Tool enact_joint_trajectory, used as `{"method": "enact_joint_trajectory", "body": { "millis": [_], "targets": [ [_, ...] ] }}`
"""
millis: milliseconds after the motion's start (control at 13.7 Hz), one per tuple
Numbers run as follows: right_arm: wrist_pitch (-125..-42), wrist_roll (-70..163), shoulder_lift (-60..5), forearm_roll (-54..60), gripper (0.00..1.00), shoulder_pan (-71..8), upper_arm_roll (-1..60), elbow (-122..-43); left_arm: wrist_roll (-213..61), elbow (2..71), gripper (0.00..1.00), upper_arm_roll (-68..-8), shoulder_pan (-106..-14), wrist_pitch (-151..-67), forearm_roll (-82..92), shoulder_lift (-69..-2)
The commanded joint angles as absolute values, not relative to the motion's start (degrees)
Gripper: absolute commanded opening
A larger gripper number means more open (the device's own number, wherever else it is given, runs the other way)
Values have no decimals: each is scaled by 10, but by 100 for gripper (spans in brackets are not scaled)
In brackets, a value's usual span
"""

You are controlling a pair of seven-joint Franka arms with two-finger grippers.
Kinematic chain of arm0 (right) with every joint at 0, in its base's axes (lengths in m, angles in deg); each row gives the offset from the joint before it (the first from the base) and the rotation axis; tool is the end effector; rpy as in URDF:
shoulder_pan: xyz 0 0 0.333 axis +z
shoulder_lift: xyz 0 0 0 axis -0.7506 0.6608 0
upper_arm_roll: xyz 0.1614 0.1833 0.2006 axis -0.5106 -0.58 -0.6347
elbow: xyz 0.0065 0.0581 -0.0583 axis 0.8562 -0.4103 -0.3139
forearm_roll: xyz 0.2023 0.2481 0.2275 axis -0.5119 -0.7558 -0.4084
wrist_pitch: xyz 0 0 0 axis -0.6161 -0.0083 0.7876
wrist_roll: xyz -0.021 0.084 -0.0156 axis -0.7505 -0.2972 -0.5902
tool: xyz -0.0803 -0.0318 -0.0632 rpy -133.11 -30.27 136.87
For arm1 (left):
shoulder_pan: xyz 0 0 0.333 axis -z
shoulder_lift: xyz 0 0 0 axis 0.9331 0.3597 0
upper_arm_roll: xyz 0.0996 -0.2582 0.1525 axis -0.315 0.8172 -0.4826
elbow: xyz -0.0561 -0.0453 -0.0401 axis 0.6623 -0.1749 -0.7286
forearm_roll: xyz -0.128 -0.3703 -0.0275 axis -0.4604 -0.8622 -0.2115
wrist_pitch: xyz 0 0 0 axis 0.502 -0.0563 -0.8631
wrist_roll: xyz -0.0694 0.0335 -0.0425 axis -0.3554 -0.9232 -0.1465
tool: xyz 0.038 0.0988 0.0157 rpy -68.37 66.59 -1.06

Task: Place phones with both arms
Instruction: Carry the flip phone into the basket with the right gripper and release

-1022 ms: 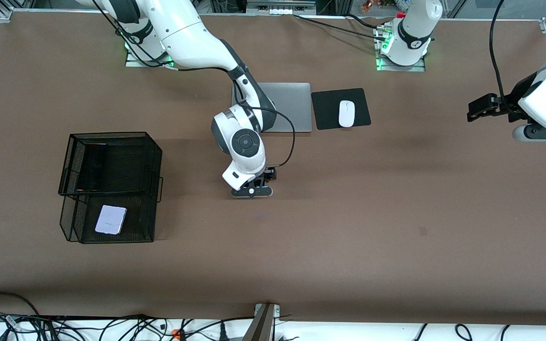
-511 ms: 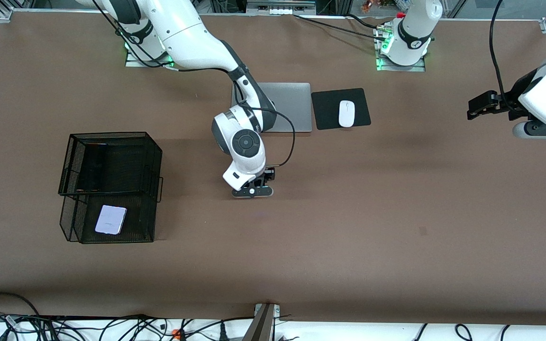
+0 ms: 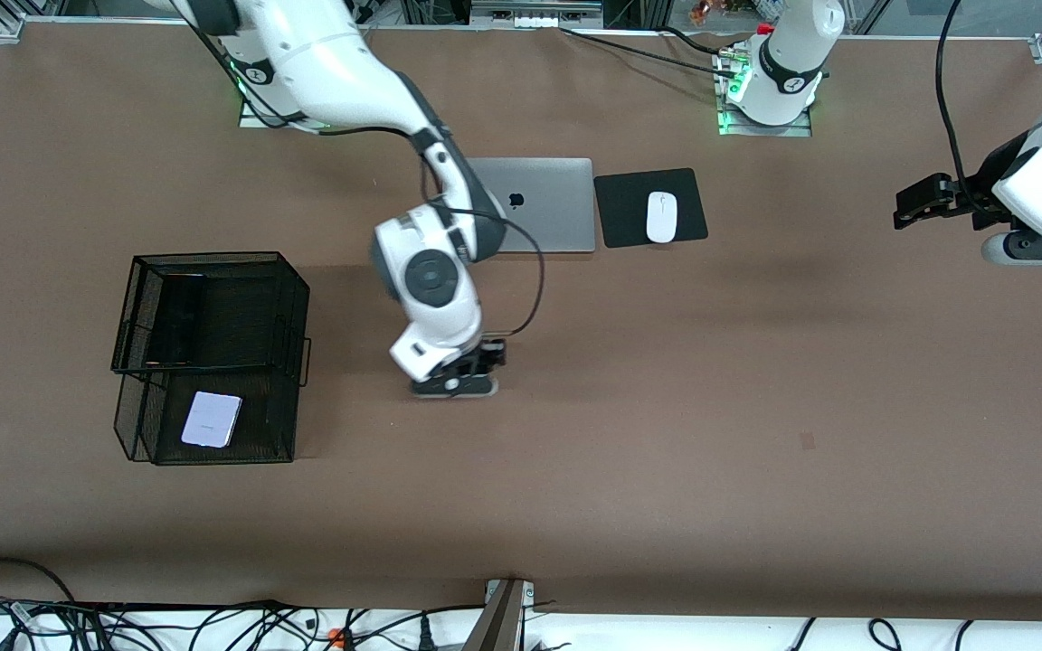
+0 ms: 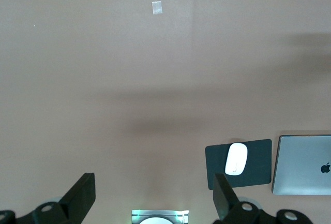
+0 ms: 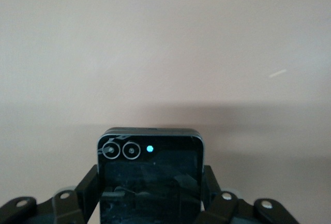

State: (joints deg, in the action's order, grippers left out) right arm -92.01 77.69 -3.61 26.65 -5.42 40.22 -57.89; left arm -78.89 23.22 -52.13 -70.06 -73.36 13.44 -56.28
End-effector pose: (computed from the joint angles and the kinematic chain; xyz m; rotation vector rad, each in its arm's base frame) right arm 0.6405 0.3952 0.2713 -3.1162 0.0224 -0.1132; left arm 0.5623 -0.0286 0.5975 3.1277 0.0197 -0.2630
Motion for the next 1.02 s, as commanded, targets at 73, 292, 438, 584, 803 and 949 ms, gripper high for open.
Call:
{"method": "enact_joint_trajectory", "body": {
  "millis": [73,292,438,584,803,949],
  "targets": [
    [-790,656,-131,271,2,-150,421,-598,-795,248,100,-522,-703,-741,122,-575],
    [-718,585,-155,270,2,-155,487,-609,-796,248,100,-521,-702,-740,123,-575],
    [-712,577,-190,269,1,-155,502,-669,-796,247,100,-521,-702,-740,123,-576],
    [-746,559,-235,270,1,-155,512,-754,-795,247,100,-520,-701,-741,123,-575],
    [-767,521,-254,270,1,-155,538,-819,-793,247,100,-520,-701,-741,122,-575],
    [-769,519,-254,269,1,-155,540,-828,-793,246,100,-520,-701,-741,122,-575]
  ]
}}
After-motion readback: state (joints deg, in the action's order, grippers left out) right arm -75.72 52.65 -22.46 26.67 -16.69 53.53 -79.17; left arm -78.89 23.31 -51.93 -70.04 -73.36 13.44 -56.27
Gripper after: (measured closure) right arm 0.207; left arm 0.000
